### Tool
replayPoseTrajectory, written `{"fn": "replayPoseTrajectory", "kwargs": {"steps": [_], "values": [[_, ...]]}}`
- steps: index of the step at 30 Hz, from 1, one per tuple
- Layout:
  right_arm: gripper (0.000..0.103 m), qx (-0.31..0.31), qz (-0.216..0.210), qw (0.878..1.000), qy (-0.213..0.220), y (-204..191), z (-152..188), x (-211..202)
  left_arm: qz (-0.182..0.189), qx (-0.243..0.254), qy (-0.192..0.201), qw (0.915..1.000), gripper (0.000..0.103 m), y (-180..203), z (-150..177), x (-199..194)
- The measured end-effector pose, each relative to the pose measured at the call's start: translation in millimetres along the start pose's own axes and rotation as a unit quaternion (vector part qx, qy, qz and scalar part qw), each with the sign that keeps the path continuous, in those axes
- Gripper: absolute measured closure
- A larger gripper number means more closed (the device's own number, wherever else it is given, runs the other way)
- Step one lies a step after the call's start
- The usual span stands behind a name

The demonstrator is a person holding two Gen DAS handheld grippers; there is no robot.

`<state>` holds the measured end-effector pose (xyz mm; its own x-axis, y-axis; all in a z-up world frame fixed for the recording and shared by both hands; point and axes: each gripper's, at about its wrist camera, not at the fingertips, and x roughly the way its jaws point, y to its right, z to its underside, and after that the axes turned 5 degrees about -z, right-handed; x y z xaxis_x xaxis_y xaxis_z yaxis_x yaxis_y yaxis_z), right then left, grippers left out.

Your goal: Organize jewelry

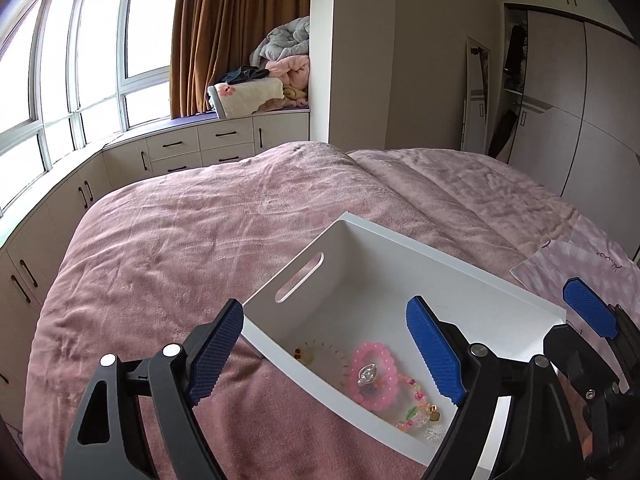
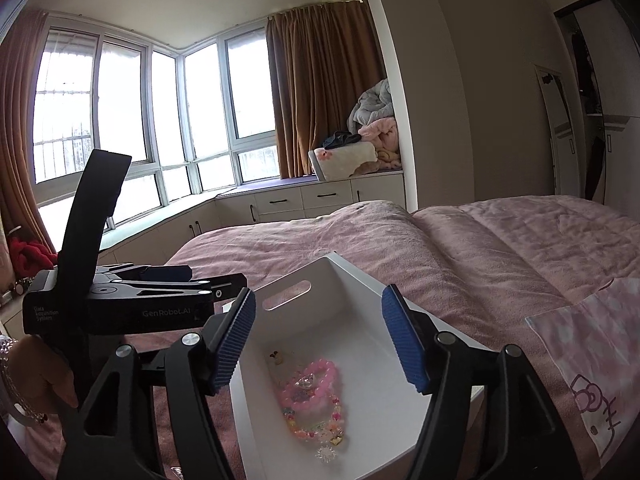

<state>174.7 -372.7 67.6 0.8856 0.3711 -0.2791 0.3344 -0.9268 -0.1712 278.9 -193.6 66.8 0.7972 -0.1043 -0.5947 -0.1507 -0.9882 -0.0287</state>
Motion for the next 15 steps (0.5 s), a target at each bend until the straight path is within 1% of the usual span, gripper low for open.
{"fn": "replayPoseTrajectory", "kwargs": {"steps": [2, 3, 6, 9, 15], "values": [[0.034, -0.009, -0.013, 1.0, 0.0, -8.0, 0.2, -0.2, -0.008, -0.001, -0.001, 1.0, 0.014, -11.1, 2.4, -7.2], [0.03, -0.015, -0.019, 1.0, 0.001, -12.7, 0.0, -0.5, -0.015, -0.003, 0.0, 0.9999, 0.012, -17.7, 3.7, -11.7], [0.025, -0.038, -0.041, 0.998, 0.002, -28.2, 1.0, -1.5, -0.025, -0.013, 0.007, 0.9996, 0.011, -36.6, 9.2, -26.1], [0.021, -0.064, -0.065, 0.996, -0.003, -45.1, 3.0, -0.8, -0.029, -0.02, 0.0, 0.9994, 0.011, -54.8, 18.5, -38.5], [0.019, -0.117, -0.093, 0.988, -0.03, -78.4, 13.5, 2.9, -0.042, -0.004, -0.014, 0.999, 0.01, -82.9, 45.0, -61.6]]}}
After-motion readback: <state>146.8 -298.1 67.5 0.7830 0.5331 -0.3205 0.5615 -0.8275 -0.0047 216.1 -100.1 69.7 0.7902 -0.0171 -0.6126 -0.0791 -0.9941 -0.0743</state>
